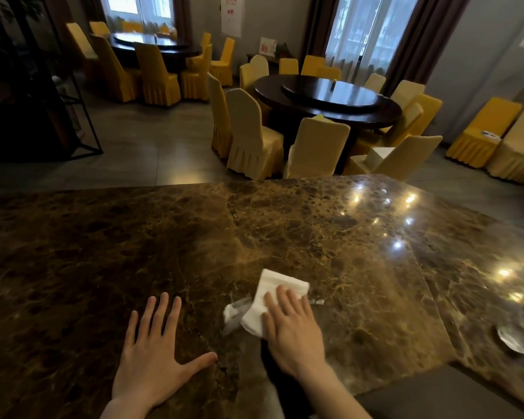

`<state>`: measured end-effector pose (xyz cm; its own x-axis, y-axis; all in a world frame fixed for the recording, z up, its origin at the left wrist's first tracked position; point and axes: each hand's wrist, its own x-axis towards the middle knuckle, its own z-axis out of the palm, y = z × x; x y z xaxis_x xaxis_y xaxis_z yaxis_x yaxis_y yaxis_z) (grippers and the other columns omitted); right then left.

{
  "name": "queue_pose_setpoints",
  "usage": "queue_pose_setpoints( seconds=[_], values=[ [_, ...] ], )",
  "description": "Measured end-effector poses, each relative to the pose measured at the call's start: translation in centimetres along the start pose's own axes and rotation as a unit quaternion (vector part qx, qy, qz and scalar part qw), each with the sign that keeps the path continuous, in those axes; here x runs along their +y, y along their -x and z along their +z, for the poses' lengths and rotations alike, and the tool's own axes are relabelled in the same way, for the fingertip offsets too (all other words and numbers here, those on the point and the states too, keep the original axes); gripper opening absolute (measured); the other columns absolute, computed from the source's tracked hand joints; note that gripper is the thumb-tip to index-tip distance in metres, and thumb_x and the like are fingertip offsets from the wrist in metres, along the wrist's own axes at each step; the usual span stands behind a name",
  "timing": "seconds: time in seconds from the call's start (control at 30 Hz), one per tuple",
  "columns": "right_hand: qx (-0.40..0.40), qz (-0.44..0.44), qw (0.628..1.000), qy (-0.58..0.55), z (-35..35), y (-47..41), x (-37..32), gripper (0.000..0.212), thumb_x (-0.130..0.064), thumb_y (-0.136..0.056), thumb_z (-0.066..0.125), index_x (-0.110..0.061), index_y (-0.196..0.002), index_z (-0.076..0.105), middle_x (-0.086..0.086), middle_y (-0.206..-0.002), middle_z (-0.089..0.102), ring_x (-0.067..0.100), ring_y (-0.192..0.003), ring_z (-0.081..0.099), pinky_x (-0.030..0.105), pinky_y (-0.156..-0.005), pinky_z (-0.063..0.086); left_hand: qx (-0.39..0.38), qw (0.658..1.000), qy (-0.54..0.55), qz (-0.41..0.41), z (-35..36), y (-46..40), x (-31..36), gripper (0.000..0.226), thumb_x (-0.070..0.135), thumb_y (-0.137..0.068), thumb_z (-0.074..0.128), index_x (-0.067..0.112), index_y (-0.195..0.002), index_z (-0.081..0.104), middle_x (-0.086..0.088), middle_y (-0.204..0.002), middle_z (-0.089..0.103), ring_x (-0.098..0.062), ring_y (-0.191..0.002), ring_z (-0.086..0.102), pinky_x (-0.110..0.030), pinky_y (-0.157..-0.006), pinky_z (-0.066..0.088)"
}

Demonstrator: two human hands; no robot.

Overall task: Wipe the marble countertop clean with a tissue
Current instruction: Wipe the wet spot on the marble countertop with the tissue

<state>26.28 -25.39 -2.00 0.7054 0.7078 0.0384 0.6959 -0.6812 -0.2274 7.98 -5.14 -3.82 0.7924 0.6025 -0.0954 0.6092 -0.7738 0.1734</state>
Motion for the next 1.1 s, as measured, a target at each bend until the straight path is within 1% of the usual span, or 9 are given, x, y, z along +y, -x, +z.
queue_pose_setpoints(
  seconds=[0.1,0.17,0.27,0.37,0.47,0.67,0.83,1.03,1.1],
  values=[
    [0.029,0.049,0.998,0.019,-1.6,-0.3,2.7,0.044,-0.033,-0.105,0.039,-0.022,-0.147,0.047,0.01,-0.157,0.042,0.03,-0.148,0.034,0.046,-0.124,0.022,-0.014,1.0,-0.014,-0.004,-0.2,0.0,0.1,0.136,0.114,-0.051,0.004,0.029,-0.151,-0.031,0.002,-0.164,-0.033,-0.02,-0.15,-0.035,-0.052,-0.128,-0.013],
    [0.054,0.036,0.998,0.019,-2.3,-0.4,2.9,0.021,-0.024,-0.096,0.061,-0.019,-0.113,0.071,0.006,-0.12,0.069,0.029,-0.115,0.061,0.042,-0.098,0.049,-0.016,1.0,-0.02,-0.005,-0.3,0.0,0.2,0.135,0.113,-0.051,0.001,0.028,-0.15,-0.033,0.001,-0.164,-0.034,-0.021,-0.15,-0.035,-0.052,-0.128,-0.012],
    [0.086,0.059,0.991,-0.079,-3.4,-0.8,3.1,0.006,-0.022,-0.086,0.071,-0.022,-0.081,0.074,-0.007,-0.083,0.07,0.018,-0.081,0.065,0.036,-0.067,0.054,-0.009,1.0,-0.014,-0.003,-0.4,-0.1,0.2,0.135,0.113,-0.051,0.002,0.029,-0.151,-0.03,0.002,-0.164,-0.031,-0.021,-0.151,-0.031,-0.052,-0.129,-0.011],
    [0.185,0.168,0.942,-0.225,-5.5,-2.5,5.5,0.011,-0.014,-0.086,0.074,-0.023,-0.092,0.075,-0.005,-0.089,0.077,0.011,-0.08,0.07,0.033,-0.07,0.057,-0.004,1.0,-0.012,0.0,-0.5,0.0,0.3,0.135,0.113,-0.052,0.004,0.028,-0.152,-0.027,0.002,-0.165,-0.029,-0.021,-0.152,-0.029,-0.052,-0.129,-0.01],
    [0.207,0.207,0.939,-0.18,-6.6,-3.2,8.2,0.017,-0.007,-0.088,0.071,-0.018,-0.1,0.074,0.003,-0.1,0.073,0.022,-0.088,0.069,0.037,-0.074,0.056,0.0,1.0,-0.002,-0.001,-0.5,0.0,0.2,0.137,0.114,-0.051,0.006,0.028,-0.153,-0.025,0.003,-0.165,-0.028,-0.019,-0.152,-0.028,-0.052,-0.129,-0.01],
    [0.023,0.082,0.995,-0.059,-3.4,-0.9,7.9,0.053,0.0,-0.095,0.048,-0.019,-0.143,0.055,0.004,-0.155,0.046,0.023,-0.147,0.036,0.037,-0.116,0.035,0.007,1.0,0.009,0.004,-0.4,0.0,0.2,0.136,0.113,-0.054,0.011,0.028,-0.155,-0.02,0.002,-0.166,-0.023,-0.019,-0.153,-0.026,-0.052,-0.129,-0.009],
    [-0.005,-0.098,0.995,-0.034,-1.8,2.8,5.9,0.071,0.001,-0.086,0.059,-0.025,-0.15,0.045,-0.007,-0.159,0.037,0.01,-0.15,0.02,0.036,-0.113,0.043,0.008,1.0,0.012,0.005,-0.3,0.0,0.1,0.136,0.113,-0.056,0.014,0.026,-0.157,-0.015,0.002,-0.167,-0.018,-0.02,-0.154,-0.021,-0.053,-0.129,-0.006],
    [0.047,0.086,0.995,-0.029,-4.5,0.3,9.7,0.07,0.007,-0.091,0.047,-0.02,-0.155,0.035,0.0,-0.165,0.027,0.016,-0.154,0.015,0.035,-0.12,0.033,-0.014,1.0,0.001,-0.003,-0.7,0.1,0.3,0.136,0.114,-0.052,0.007,0.028,-0.154,-0.022,0.002,-0.165,-0.026,-0.019,-0.152,-0.028,-0.052,-0.129,-0.01],
    [0.045,0.087,0.995,-0.032,-3.9,0.2,8.3,0.07,0.005,-0.093,0.046,-0.016,-0.157,0.029,0.003,-0.167,0.022,0.018,-0.155,0.012,0.035,-0.122,0.028,-0.022,1.0,-0.003,-0.006,-0.9,0.1,0.4,0.137,0.114,-0.05,0.004,0.028,-0.153,-0.025,0.002,-0.165,-0.028,-0.019,-0.151,-0.03,-0.051,-0.129,-0.011]
  ],
)
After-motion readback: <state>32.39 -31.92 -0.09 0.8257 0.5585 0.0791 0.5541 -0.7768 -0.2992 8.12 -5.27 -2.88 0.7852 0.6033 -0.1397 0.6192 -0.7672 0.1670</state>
